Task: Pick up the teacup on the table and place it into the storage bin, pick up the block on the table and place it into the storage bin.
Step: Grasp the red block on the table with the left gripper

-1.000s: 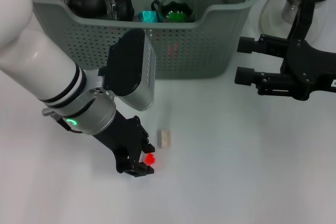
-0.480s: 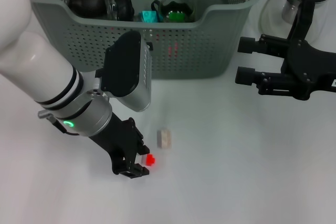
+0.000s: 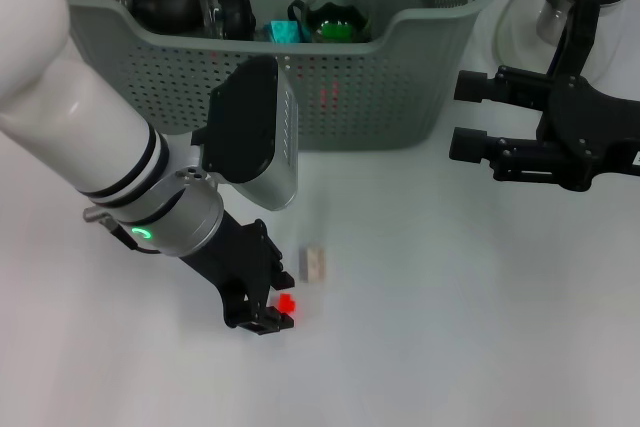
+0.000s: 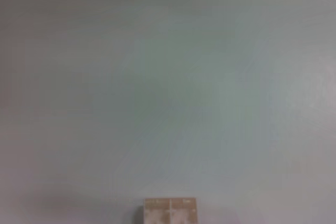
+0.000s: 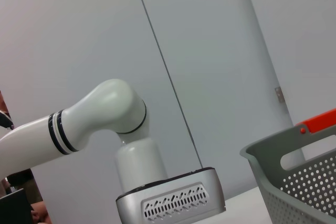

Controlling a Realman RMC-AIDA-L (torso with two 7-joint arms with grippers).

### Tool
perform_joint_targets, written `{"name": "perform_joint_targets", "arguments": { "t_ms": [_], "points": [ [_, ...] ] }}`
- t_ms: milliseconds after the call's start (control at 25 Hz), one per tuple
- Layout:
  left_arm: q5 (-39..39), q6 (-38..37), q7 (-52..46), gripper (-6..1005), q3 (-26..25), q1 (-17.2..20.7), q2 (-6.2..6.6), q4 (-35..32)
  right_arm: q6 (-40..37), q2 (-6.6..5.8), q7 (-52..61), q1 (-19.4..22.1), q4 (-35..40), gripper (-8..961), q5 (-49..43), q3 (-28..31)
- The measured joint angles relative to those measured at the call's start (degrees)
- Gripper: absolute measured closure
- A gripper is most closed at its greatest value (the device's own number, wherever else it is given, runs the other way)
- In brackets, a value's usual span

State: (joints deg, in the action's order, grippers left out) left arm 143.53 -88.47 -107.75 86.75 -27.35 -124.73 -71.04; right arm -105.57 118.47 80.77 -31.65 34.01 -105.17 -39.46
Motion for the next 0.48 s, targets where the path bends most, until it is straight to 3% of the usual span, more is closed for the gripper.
{"name": "perform_joint_targets", "arguments": {
  "t_ms": [440,480],
  "points": [
    [0.2,0.5,-1.8,575,0.2,-0.8,0.17,1.1,0.0,0.00,0.0,-0.1,0.0,102,0.1,0.0],
    [0.3,0.5,-2.2,619,0.2,-1.0,0.21,1.3,0.0,0.00,0.0,-0.1,0.0,102,0.1,0.0]
  ]
}}
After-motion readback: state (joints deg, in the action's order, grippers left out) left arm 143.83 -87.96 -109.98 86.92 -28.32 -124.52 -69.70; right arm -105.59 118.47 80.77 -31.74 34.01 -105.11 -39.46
